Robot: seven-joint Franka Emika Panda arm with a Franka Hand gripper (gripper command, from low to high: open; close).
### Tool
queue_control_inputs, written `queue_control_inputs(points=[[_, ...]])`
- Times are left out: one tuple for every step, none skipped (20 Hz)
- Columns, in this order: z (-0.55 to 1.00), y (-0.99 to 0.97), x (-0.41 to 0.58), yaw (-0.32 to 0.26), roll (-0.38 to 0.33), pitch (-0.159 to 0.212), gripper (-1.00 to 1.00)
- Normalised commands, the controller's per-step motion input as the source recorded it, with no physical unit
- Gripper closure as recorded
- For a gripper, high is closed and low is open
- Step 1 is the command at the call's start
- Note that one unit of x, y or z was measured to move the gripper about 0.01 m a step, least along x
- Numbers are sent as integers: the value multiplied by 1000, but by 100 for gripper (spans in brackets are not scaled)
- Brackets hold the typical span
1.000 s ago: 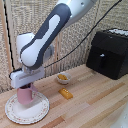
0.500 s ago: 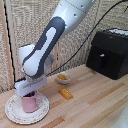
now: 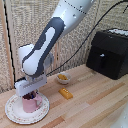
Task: Please focus on the pink mug and carefully direct your gripper towards it. Gently take hold of the pink mug using your grasping instrument. Exercise caution as you elevate the pink mug off the tabletop. Shift the pink mug so it is above the white platter. With precision, slowly place the pink mug onto the white platter.
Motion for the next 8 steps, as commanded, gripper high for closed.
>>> queue_control_inputs(points=[[603,-177,129,0,31,74,-100],[691,-217,91,-2,35,63,-100],[800,-183,91,-6,16,45,-100],[900,-166,69,-3,0,28,-100],[946,-129,114,0,4,47,-100],[954,-46,100,-1,0,34,-100],[900,-26,140,0,0,50,-100],[723,0,183,-2,0,89,-100]])
